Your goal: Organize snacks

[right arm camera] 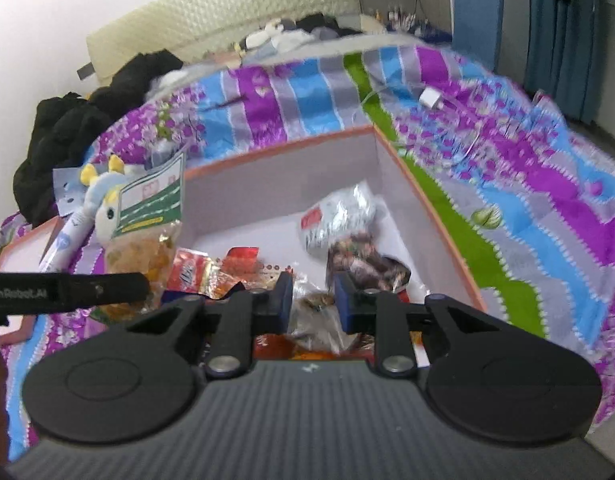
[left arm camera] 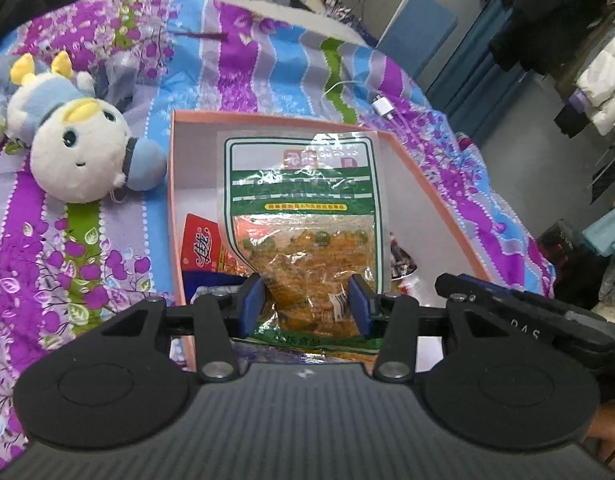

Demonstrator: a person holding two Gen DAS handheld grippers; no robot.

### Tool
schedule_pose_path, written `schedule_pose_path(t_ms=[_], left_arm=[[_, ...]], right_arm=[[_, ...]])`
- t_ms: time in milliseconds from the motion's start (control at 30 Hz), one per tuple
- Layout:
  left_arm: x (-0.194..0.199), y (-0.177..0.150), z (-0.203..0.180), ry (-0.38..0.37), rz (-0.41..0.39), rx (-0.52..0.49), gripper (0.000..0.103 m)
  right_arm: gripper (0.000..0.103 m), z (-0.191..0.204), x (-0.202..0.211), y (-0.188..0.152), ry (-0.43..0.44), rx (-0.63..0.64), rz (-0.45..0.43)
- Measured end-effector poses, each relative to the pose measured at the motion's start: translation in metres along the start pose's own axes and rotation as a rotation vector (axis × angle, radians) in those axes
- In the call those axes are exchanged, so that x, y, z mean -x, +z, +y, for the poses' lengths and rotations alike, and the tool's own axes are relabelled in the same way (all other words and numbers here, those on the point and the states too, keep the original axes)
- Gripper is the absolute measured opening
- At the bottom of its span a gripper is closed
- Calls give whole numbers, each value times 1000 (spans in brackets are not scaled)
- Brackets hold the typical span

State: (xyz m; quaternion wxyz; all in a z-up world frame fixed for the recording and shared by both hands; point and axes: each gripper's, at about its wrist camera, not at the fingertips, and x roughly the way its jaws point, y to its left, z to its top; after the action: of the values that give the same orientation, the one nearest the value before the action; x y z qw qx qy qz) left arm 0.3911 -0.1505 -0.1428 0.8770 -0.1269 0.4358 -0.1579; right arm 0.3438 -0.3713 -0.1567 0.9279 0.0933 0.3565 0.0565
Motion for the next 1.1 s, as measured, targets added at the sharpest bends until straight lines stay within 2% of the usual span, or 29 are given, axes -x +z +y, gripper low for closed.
schedule_pose_path(t_ms=[233, 333, 400, 433, 700, 1100], left_arm=[[-29, 2, 8, 20, 29, -3, 53], [-29, 0, 10, 8, 27, 4, 64], [-23, 0, 9, 15, 16, 0, 77], [-20, -1, 7, 25, 5, -8, 78], [30, -3, 2, 23, -50, -24, 78], [149, -30, -14, 12, -172, -78, 78]], right_arm=[[26, -11, -28, -2, -3, -23, 46], [26, -13, -28, -1, -1, -33, 46], [26, -11, -24, -2, -1, -29, 40], [26, -9, -21, -2, -3, -27, 36], [26, 4, 20, 0, 2, -38, -19], [26, 45, 118, -10, 26, -27, -149]])
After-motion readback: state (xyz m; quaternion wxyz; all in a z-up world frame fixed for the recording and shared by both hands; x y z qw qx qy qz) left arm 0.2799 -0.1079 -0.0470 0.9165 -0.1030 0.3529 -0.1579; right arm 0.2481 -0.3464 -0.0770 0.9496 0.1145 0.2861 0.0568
